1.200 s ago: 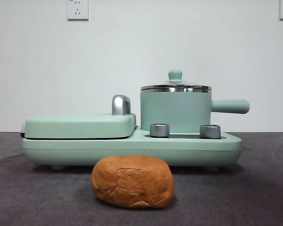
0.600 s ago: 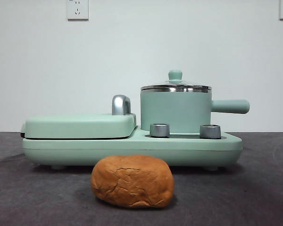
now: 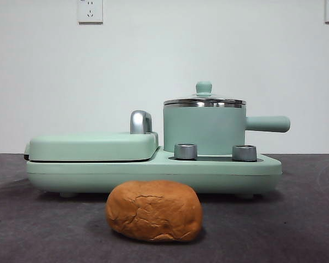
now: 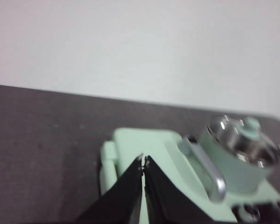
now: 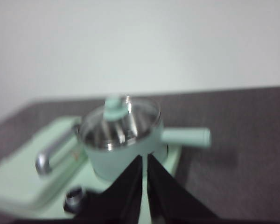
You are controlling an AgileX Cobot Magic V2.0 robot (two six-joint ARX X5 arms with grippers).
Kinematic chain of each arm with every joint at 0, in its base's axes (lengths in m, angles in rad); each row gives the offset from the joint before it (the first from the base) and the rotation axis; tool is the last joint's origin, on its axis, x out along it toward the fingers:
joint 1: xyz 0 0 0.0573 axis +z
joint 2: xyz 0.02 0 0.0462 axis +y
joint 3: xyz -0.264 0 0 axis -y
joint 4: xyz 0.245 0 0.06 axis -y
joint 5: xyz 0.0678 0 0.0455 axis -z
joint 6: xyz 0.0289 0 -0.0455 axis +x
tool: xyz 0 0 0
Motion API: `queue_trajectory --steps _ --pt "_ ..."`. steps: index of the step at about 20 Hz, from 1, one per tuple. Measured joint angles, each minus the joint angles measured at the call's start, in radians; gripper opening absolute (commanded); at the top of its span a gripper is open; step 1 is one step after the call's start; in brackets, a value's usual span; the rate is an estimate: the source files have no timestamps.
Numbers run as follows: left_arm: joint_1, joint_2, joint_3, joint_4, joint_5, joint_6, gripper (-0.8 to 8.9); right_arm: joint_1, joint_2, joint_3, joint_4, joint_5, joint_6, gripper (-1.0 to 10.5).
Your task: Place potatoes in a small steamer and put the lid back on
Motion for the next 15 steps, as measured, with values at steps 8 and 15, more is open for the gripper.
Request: queue_trajectory --steps 8,15 --pt "-0.031 0.214 0.132 -0.060 0.112 0.189 0.06 0.001 0.189 0.130 -0.127 -0.068 -0.260 0.1" --pt "-0.113 0.337 0.211 -0.081 0.119 0.341 0.06 0.019 0.277 0.177 -0.135 -0.086 -0.405 0.1"
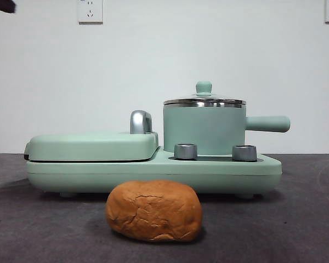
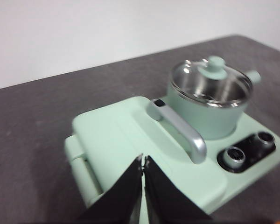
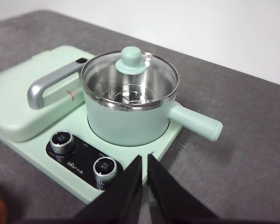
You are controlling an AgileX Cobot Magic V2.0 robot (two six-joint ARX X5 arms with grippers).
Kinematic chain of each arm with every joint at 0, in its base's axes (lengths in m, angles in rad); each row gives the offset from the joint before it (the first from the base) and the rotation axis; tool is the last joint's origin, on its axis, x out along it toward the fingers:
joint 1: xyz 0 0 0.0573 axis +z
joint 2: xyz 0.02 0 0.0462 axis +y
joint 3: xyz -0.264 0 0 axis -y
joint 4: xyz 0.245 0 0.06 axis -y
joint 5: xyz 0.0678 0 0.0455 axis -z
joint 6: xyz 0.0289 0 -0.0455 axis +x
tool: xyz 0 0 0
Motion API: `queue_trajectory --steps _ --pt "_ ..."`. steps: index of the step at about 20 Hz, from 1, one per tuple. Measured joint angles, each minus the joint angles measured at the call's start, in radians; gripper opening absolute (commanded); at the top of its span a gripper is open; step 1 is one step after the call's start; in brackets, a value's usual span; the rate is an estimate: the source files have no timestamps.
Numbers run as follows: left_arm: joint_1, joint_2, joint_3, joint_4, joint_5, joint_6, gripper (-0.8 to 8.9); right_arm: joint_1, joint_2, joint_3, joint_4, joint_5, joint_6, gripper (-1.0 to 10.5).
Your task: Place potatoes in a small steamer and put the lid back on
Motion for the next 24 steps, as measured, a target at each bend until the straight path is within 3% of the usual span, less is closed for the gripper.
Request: queue_trajectory --steps 7,14,16,19,21,24 --pt "-0.085 0.074 0.021 -0.001 -0.006 0.151 0.06 0.039 0.050 0.007 -0.014 0.031 -0.105 0.1" --pt "-0.170 0.102 0.021 -0.022 -0.131 0.306 0.07 0.078 0.060 0.007 -0.051 0.072 -0.180 0.2" --pt "-0.184 0.102 0.021 -0.015 -0.140 0.340 0.49 0.084 0.060 0.007 -0.051 0.079 -0.192 0.7" --pt "-0.200 0.102 0.021 0.012 -0.140 0.353 2.05 0.084 0.060 0.007 -0.051 0.079 -0.197 2.2" --pt "-0.205 0.102 0.021 0.024 -0.140 0.349 2.65 0.084 0.060 0.007 -0.051 0.079 -0.197 2.3" --pt "-0.213 0.102 0.021 0.054 -0.141 0.324 2.76 0.083 0.060 0.007 -0.051 0.079 -0.197 2.3"
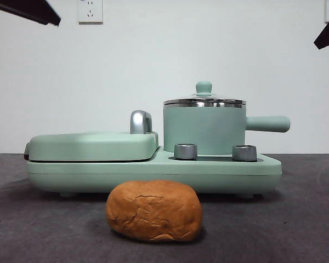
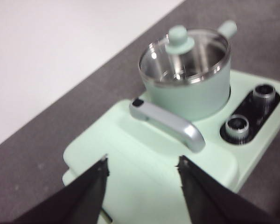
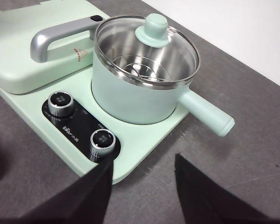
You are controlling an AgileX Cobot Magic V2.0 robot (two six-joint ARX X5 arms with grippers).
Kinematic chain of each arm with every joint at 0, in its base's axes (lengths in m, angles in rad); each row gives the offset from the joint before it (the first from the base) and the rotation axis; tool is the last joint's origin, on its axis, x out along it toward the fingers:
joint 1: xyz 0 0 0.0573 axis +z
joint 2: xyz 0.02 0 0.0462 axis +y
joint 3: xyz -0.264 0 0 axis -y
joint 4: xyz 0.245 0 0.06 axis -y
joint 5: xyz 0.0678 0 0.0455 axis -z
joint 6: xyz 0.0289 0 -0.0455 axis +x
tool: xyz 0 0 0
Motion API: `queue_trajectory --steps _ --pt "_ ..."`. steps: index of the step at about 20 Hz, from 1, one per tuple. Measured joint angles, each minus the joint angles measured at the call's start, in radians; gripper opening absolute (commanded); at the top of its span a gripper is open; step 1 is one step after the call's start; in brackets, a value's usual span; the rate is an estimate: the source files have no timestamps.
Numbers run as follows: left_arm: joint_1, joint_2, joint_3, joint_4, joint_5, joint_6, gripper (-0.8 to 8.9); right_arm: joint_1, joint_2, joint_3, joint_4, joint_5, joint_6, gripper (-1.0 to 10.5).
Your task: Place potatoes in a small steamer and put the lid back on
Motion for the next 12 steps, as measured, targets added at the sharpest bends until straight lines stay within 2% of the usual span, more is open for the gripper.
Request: queue_trajectory --steps 8,12 --pt "-0.031 0.010 0.002 0.043 -0.002 -0.038 2.76 0.000 0.000 0.000 0.000 0.000 0.028 2.3" --pt "-0.057 0.048 0.002 0.115 -0.002 -0.105 2.76 0.000 0.000 0.000 0.000 0.000 0.053 2.3"
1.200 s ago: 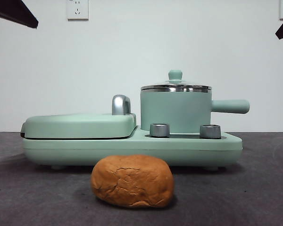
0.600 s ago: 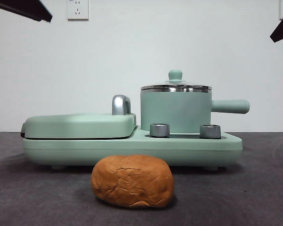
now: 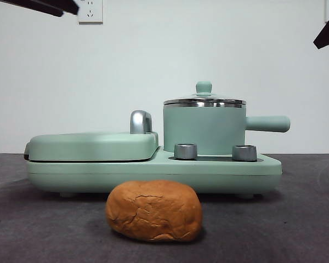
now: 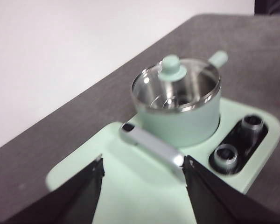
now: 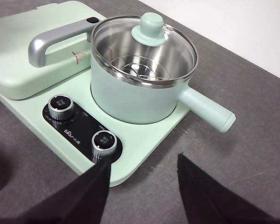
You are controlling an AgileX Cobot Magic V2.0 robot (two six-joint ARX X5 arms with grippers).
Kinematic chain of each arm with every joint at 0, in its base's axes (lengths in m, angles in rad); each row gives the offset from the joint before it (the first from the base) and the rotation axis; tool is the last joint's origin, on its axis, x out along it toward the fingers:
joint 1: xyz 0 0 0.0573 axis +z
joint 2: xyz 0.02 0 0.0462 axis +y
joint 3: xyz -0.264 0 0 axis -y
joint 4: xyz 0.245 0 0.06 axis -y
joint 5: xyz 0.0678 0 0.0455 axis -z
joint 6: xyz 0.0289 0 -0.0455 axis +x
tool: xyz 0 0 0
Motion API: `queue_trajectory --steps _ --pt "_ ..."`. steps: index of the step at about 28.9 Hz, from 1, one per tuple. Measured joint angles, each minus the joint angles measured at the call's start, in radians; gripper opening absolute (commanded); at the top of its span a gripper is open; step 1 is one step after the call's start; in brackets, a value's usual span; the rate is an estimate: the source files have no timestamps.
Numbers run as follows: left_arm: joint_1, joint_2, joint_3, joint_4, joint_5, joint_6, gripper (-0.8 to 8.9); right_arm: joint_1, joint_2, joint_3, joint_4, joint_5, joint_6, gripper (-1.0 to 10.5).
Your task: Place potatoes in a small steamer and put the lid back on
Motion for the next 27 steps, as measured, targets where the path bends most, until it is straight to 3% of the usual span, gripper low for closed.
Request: queue_trajectory --steps 10,27 --pt "-0.080 0.215 0.020 0.291 -0.013 -0.182 2.74 0.000 0.000 0.000 0.000 0.000 0.009 2.3" --pt "-0.168 0.640 0.294 0.340 -0.020 -0.208 2.75 0.000 0.000 0.000 0.003 0.001 0.009 2.3"
